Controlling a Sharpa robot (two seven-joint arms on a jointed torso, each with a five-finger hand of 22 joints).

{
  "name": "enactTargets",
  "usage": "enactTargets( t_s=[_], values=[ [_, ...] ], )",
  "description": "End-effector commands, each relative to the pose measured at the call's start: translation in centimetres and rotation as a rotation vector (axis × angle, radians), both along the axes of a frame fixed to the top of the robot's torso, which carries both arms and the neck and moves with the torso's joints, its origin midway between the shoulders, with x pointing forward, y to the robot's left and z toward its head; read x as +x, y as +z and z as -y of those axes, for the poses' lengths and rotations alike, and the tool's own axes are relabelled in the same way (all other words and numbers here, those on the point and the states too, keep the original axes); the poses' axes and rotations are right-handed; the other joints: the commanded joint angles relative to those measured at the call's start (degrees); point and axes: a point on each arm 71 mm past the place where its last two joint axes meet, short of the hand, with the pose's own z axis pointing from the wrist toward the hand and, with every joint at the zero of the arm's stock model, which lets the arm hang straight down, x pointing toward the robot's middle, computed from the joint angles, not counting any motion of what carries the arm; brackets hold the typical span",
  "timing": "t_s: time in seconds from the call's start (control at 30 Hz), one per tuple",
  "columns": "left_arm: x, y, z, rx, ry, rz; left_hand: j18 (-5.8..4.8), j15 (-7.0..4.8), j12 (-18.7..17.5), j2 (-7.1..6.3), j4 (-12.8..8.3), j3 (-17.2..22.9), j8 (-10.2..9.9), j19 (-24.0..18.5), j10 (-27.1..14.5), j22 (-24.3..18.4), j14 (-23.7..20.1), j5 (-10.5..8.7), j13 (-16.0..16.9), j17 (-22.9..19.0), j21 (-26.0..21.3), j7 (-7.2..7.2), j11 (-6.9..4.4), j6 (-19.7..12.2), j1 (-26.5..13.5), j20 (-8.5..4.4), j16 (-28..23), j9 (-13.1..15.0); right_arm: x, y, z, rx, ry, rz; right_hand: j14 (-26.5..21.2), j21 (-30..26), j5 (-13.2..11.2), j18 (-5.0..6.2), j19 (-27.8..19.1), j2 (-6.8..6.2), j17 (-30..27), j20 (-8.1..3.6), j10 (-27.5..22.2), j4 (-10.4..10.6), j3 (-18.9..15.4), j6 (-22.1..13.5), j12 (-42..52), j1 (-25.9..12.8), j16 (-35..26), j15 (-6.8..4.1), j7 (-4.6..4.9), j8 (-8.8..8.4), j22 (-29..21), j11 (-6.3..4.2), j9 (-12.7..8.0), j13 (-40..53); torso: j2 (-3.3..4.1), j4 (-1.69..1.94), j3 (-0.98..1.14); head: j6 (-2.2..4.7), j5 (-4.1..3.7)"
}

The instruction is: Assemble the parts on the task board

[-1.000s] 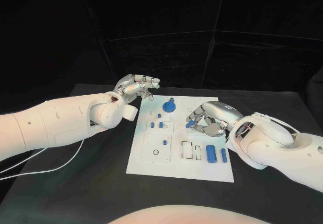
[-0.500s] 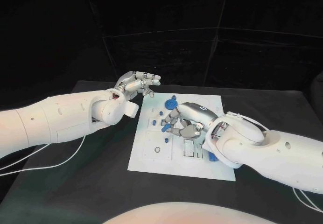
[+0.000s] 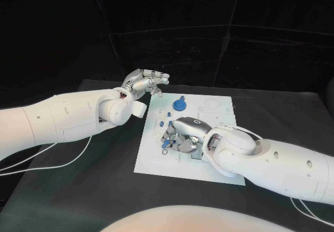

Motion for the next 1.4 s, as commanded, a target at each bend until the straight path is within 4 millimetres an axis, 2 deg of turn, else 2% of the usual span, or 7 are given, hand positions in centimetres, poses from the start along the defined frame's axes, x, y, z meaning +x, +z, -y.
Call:
enactTargets(
  t_s=[0.03, 0.17, 0.4, 1.1, 1.17, 1.3, 1.4],
  values=[
    [0.1, 0.3, 0.1, -0.006, 0.001, 0.021, 0.38, 0.01, 0.30, 0.10, 0.01, -0.24, -0.10, -0.09, -0.47, -0.08, -0.58, 0.28, -0.01, -0.10, -0.31, 0.09, 0.11, -0.10, -0.47, 0.10, 0.14, 0.01, -0.2, -0.4, -0.3, -0.060, 0.033, 0.008, 0.93, 0.37, 0.16, -0.93, -0.22, -0.20, 0.00, 0.14, 0.01, -0.07, 0.36, 0.18, -0.20, -0.25, -0.09, 0.28, 0.25, 0.14, 0.06, 0.31, 0.10, 0.04, -0.03, -0.06, 0.04, -0.12, 0.16],
    [0.1, 0.3, 0.2, -0.005, -0.001, 0.020, 0.38, 0.01, 0.30, 0.10, 0.01, -0.24, -0.10, -0.09, -0.47, -0.08, -0.58, 0.28, -0.01, -0.10, -0.31, 0.09, 0.11, -0.10, -0.47, 0.10, 0.14, 0.01, -0.2, -0.7, -0.5, -0.085, 0.030, -0.005, 0.91, 0.35, 0.19, -0.91, -0.27, -0.15, -0.08, 0.16, 0.04, -0.15, 0.48, 0.20, -0.27, -0.24, -0.12, 0.29, 0.25, 0.12, 0.00, 0.32, 0.10, 0.05, -0.04, -0.11, 0.01, -0.19, 0.23],
    [0.1, 0.2, 0.3, -0.006, -0.003, 0.018, 0.38, 0.01, 0.30, 0.10, 0.01, -0.24, -0.10, -0.09, -0.47, -0.08, -0.58, 0.28, -0.01, -0.10, -0.31, 0.09, 0.11, -0.10, -0.47, 0.10, 0.14, 0.01, -0.2, -1.2, -0.7, -0.111, 0.024, -0.020, 0.91, 0.30, 0.19, -0.90, -0.31, -0.13, -0.10, 0.17, 0.05, -0.17, 0.52, 0.21, -0.29, -0.24, -0.13, 0.29, 0.25, 0.11, -0.09, 0.32, 0.10, 0.06, -0.04, 0.06, -0.01, -0.36, 0.24],
    [0.0, 0.2, 0.6, -0.008, -0.013, 0.011, 0.38, 0.02, 0.33, 0.15, 0.04, -0.25, -0.11, -0.09, -0.50, -0.09, -0.56, 0.28, -0.02, 0.02, -0.33, 0.08, 0.11, -0.13, -0.50, 0.11, 0.22, 0.00, 0.0, -2.0, -1.4, -0.155, 0.028, 0.023, 0.90, 0.27, 0.21, -0.87, -0.40, -0.22, -0.20, 0.21, 0.13, -0.46, 0.77, 0.22, -0.52, -0.34, -0.15, 0.32, 0.30, 0.02, -0.18, 0.36, 0.09, 0.09, -0.05, -0.07, 0.01, -0.64, 0.53],
    [0.0, 0.2, 0.5, -0.007, -0.013, 0.011, 0.38, 0.02, 0.33, 0.15, 0.04, -0.25, -0.11, -0.09, -0.50, -0.09, -0.56, 0.28, -0.02, 0.02, -0.33, 0.08, 0.11, -0.13, -0.50, 0.11, 0.22, 0.00, -0.1, -2.0, -1.5, -0.152, 0.032, 0.025, 0.88, 0.22, 0.26, -0.86, -0.51, -0.70, -0.24, 0.31, -0.38, -0.49, 0.72, -0.36, -1.01, -0.89, -0.15, 0.52, 0.59, -0.40, -0.27, 0.59, -0.07, 0.02, -0.05, -0.09, 0.01, -0.62, 0.53],
    [0.0, 0.2, 0.6, -0.007, -0.015, 0.010, 0.38, 0.02, 0.33, 0.15, 0.04, -0.25, -0.11, -0.09, -0.50, -0.09, -0.56, 0.28, -0.02, 0.02, -0.33, 0.08, 0.11, -0.13, -0.50, 0.11, 0.22, 0.00, -0.1, -2.0, -1.8, -0.139, 0.041, 0.014, 0.84, 0.14, 0.99, -0.89, -0.74, -2.94, -0.33, 0.96, -2.50, 0.42, -0.79, -3.32, -2.45, -3.82, -0.10, 1.37, 1.67, -1.62, -0.44, 1.69, -0.74, -0.15, -0.07, -0.04, -0.04, -0.54, 0.50],
    [0.0, 0.2, 0.6, -0.008, -0.016, 0.009, 0.38, 0.02, 0.33, 0.15, 0.04, -0.25, -0.11, -0.09, -0.50, -0.09, -0.56, 0.28, -0.02, 0.02, -0.33, 0.08, 0.11, -0.13, -0.50, 0.11, 0.22, 0.00, -0.2, -2.0, -1.9, -0.132, 0.048, 0.010, 0.80, 0.14, 1.03, -0.85, -0.82, -3.96, -0.36, 1.24, -3.05, 0.83, -1.88, -4.57, -2.73, -5.05, -0.05, 1.56, 1.73, -1.57, -0.46, 1.89, -0.86, -0.13, -0.05, -0.03, -0.04, -0.57, 0.50]
  ],
)
